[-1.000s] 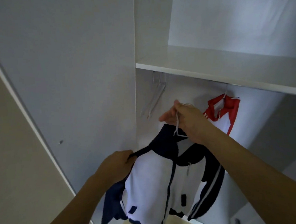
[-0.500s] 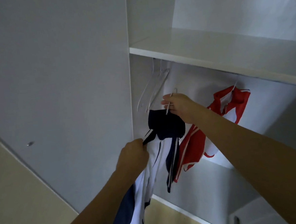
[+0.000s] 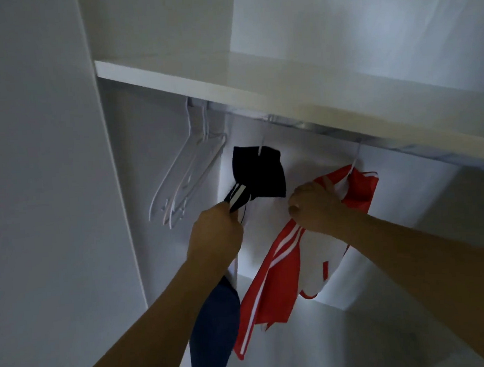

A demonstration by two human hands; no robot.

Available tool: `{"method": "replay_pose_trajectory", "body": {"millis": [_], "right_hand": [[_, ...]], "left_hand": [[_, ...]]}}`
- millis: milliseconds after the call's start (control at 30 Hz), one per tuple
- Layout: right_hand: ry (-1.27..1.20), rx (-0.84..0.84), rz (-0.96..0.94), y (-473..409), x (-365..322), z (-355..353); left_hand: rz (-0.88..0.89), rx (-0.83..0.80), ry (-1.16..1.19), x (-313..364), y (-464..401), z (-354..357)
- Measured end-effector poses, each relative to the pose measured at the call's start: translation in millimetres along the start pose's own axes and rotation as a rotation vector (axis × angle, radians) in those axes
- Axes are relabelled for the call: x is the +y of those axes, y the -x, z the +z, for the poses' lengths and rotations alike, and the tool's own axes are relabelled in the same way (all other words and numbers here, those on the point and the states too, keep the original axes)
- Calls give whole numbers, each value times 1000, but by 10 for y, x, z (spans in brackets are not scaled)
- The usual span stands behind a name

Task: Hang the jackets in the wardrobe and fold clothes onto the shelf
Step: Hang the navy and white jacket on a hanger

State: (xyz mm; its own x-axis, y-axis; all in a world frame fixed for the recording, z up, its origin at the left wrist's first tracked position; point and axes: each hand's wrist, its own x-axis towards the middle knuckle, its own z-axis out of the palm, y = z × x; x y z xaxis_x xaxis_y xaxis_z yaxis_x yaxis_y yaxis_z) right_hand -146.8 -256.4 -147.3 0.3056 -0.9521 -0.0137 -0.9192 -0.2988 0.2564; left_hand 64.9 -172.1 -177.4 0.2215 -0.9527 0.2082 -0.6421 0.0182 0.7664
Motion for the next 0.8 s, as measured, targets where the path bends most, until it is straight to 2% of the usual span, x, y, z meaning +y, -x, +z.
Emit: {"method": "replay_pose_trajectory", "body": {"millis": [100, 167, 267, 367, 500, 633, 800], "right_hand": [[99, 192, 56, 131, 272, 236], [-13, 268, 149, 180, 404, 310], [-335, 277, 258, 192, 510, 381], [-595, 302, 210, 208, 561, 458], [-828, 189, 255, 273, 636, 541], [-921, 161, 280, 336, 673, 616], [-969, 166, 308, 456, 690, 532]], "left_hand": [[86, 25, 58, 179, -121, 188], [139, 45, 109, 345, -190, 340], [163, 16, 165, 549, -307, 635], [165, -53, 164, 646, -387, 926], [97, -198, 99, 558, -383, 1240], [45, -346, 76, 519, -292, 1394], [33, -496, -69, 624, -271, 1335]]}}
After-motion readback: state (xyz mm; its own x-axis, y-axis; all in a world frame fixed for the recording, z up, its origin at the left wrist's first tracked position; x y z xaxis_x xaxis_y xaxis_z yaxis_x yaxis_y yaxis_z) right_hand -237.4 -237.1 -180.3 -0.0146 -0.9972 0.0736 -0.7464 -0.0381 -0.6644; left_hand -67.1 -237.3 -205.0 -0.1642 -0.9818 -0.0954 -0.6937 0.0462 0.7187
